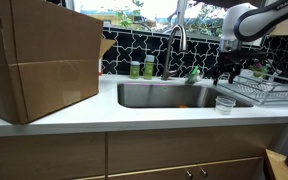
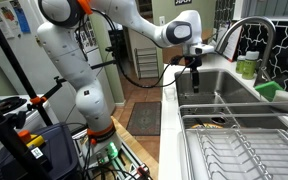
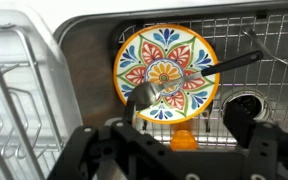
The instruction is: Put the fork in the utensil holder on the plate rack
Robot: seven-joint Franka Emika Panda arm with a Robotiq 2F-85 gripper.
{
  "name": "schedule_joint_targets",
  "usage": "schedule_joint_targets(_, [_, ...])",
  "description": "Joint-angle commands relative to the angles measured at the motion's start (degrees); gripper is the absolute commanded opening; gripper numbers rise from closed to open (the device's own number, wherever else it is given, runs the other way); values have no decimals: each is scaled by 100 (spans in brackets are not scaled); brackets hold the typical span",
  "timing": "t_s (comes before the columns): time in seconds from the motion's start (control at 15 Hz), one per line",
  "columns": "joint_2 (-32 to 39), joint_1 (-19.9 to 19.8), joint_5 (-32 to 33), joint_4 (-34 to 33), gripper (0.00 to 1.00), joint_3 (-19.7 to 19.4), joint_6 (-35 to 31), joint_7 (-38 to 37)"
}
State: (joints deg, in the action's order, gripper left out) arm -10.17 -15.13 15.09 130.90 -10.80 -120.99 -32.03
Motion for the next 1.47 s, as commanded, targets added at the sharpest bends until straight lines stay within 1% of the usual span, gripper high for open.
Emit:
schedule_joint_targets(0.0, [128, -12, -20, -21, 96, 19, -31, -33])
schedule_joint_targets(0.07, [173, -5, -16, -43, 100, 21, -31, -32])
schedule_joint_targets(0.27, [91, -13, -18, -60, 100, 34, -30, -26])
schedule_joint_targets(0.4, [662, -71, -211, -258, 100, 20, -119, -822])
schedule_joint_targets(0.6, [1270, -12, -577, -226, 100, -76, -711, -1532])
schedule_joint_targets(0.87, [2155, 49, -1351, -280, 100, -208, -1593, -2129])
schedule_joint_targets(1.0, [2529, 66, -1881, -294, 100, -229, -2045, -2281])
schedule_joint_targets(1.2, [3016, 37, -2598, -361, 100, -178, -2664, -2117])
schedule_joint_targets(1.4, [3401, 23, -3139, -476, 100, -113, -3003, -2009])
